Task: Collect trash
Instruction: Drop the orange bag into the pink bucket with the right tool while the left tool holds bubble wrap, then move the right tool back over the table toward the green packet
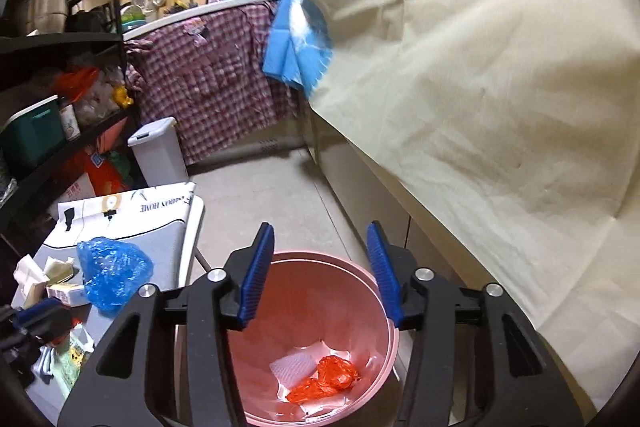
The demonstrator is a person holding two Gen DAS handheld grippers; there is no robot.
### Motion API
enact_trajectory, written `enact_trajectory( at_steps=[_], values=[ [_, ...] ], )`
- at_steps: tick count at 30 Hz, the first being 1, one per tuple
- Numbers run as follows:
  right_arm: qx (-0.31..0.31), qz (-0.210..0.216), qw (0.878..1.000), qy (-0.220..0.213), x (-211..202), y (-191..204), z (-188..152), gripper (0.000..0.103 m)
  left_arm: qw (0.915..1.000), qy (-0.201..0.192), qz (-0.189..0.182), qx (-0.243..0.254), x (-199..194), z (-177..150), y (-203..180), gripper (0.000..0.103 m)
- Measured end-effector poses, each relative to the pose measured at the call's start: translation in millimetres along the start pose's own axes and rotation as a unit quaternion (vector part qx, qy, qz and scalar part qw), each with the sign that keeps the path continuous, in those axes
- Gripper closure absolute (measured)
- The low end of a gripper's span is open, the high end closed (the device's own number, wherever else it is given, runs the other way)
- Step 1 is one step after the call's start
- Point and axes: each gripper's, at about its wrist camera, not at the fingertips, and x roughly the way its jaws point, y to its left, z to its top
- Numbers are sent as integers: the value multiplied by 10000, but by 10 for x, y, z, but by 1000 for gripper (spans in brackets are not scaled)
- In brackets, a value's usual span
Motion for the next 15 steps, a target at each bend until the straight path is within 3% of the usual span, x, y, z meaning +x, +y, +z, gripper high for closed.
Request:
enact_trajectory(
  at_steps=[9,15],
  values=[
    [-12,697,9973,216,-341,273,-17,62,9994,-215,239,-141,-671,-40,477,80],
    [18,1386,9894,442,-477,667,-152,74,9982,-277,490,-224,-1047,-110,849,86]
  ],
)
